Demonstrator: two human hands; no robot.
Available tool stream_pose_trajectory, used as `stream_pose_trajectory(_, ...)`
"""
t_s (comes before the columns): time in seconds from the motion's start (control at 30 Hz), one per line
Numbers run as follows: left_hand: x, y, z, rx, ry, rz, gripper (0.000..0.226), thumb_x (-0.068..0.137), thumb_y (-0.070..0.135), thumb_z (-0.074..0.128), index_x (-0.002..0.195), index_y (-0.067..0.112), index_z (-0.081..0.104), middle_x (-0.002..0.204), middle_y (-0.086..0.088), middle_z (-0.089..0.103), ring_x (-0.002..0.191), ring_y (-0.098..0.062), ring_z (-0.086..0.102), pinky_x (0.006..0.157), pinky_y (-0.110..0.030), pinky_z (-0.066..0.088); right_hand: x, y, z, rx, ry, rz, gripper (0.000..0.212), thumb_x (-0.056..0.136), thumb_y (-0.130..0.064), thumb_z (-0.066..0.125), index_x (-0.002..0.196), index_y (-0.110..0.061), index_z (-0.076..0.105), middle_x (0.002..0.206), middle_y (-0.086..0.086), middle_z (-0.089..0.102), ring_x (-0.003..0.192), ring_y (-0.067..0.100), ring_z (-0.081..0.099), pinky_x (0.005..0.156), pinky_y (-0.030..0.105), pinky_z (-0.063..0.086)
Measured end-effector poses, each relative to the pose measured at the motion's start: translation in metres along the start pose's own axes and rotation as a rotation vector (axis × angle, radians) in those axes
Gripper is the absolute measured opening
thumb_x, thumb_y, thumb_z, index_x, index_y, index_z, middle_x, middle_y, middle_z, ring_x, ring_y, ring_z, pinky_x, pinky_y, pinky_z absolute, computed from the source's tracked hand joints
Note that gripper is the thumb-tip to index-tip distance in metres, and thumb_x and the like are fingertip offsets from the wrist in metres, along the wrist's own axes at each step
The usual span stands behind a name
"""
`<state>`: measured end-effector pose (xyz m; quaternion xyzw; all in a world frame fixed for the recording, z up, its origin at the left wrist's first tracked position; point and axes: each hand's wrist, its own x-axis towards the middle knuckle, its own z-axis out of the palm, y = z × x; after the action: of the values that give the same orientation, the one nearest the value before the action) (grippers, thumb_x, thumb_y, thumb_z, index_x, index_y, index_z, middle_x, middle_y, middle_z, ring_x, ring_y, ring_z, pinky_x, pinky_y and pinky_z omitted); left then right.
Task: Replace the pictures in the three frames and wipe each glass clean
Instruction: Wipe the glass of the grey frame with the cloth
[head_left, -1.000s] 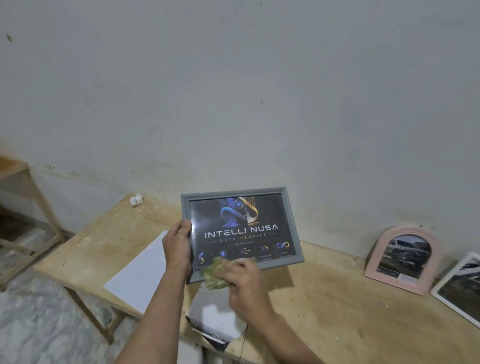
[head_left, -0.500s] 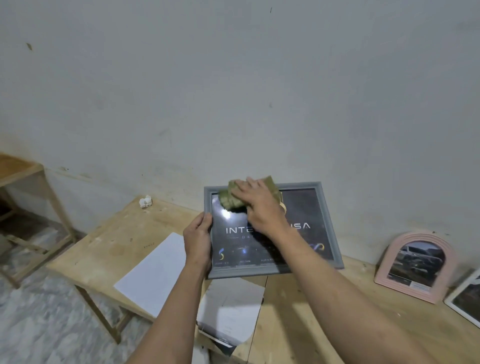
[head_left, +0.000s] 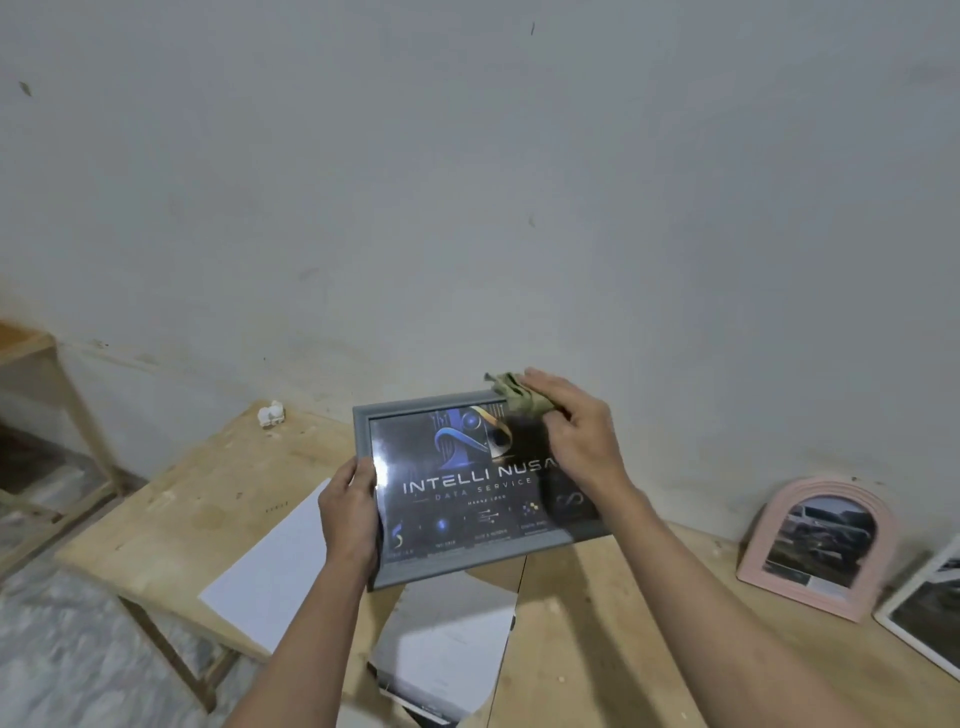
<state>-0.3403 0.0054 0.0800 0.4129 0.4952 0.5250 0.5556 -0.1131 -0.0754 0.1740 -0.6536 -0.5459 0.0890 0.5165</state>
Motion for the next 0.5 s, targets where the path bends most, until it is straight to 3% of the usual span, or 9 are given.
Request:
stream_pose_trajectory(0.07,-0.005,0.011,0.012,-0.067,-0.048,0.006,0.023,0.097,0.022,0.055,0.089,0.007,0.072,0.084,-0.008,0.072,0.077,-0.024,0.064,0.074,-0.037,0.050,0.031,0.011,-0.002,-0.192,-0.069,-0.057,0.064,0.072,0.014,0.043,0.117,-0.023,0.068,0.133,-0.006,0.058,0.131,0.009,0.045,0.115,0.021,0.023)
stream_pose_trajectory(0.17,-0.006,0.024,0.019,-0.192,-0.020,0.021,0.021,0.098,0.016,0.056,0.080,0.009,0.066,0.076,-0.007,0.060,0.071,-0.018,0.053,0.067,-0.033,0.043,0.013,0.040,0.014,-0.308,-0.311,-0.060,0.061,0.071,0.018,0.046,0.117,-0.015,0.068,0.138,-0.001,0.053,0.137,0.014,0.035,0.119,0.028,0.013)
stream_pose_trajectory(0.27,0.008,0.030,0.003,-0.212,0.091,0.034,0.021,0.097,0.015,0.058,0.079,0.012,0.067,0.076,-0.006,0.061,0.071,-0.019,0.053,0.060,-0.026,0.047,-0.048,0.053,0.024,-0.116,-0.518,0.078,0.056,0.077,0.018,0.050,0.113,-0.019,0.071,0.131,-0.012,0.053,0.132,0.001,0.037,0.117,0.020,0.018)
stream_pose_trajectory(0.33,0.016,0.026,-0.010,-0.108,0.051,0.075,0.019,0.099,0.018,0.057,0.090,0.007,0.071,0.079,-0.005,0.068,0.067,-0.016,0.057,0.053,-0.018,0.048,-0.074,0.050,0.017,0.011,-0.617,0.210,0.054,0.078,0.015,0.051,0.104,-0.025,0.075,0.122,-0.011,0.064,0.122,0.001,0.052,0.109,0.017,0.034)
stream_pose_trajectory(0.4,0.020,0.018,-0.017,0.018,-0.007,0.093,0.026,0.099,0.023,0.057,0.106,0.002,0.071,0.094,-0.008,0.074,0.074,-0.012,0.062,0.063,-0.018,0.050,-0.068,0.040,0.006,0.084,-0.546,0.270,0.054,0.077,0.015,0.049,0.096,-0.027,0.077,0.105,-0.011,0.073,0.106,0.007,0.064,0.097,0.018,0.046)
stream_pose_trajectory(0.5,0.015,0.016,-0.014,0.047,-0.048,0.112,0.022,0.100,0.023,0.057,0.103,0.012,0.075,0.093,-0.002,0.076,0.077,-0.014,0.065,0.070,-0.026,0.051,-0.021,0.023,-0.011,-0.020,-0.143,0.125,0.054,0.077,0.017,0.046,0.104,-0.020,0.075,0.111,-0.011,0.069,0.111,0.004,0.059,0.106,0.022,0.041)
